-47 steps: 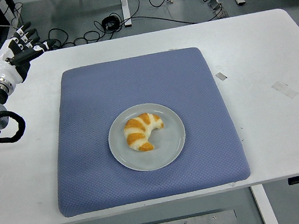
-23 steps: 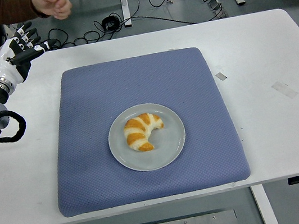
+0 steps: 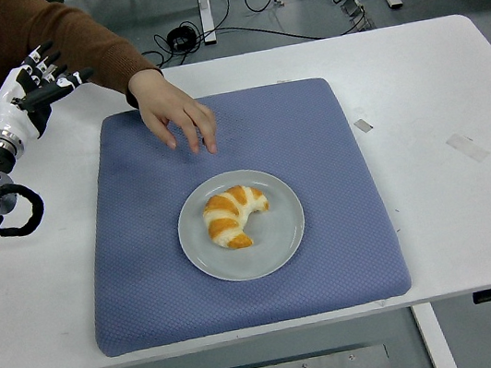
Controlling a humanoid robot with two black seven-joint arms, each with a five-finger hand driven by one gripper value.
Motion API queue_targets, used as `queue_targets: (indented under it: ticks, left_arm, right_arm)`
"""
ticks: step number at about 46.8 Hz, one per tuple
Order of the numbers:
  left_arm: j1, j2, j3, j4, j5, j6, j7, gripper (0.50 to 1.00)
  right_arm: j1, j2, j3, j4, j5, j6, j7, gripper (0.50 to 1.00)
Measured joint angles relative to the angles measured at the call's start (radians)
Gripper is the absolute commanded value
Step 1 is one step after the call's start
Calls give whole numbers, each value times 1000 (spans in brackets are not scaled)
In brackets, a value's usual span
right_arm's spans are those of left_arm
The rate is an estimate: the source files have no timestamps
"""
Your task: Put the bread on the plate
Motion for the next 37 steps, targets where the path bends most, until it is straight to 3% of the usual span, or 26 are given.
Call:
queue_targets:
  ticks: [37]
  left_arm:
    - [14, -2, 0, 0, 0, -1, 0, 974]
  right_arm:
    - [0, 0, 0, 0, 0, 0, 0, 1000]
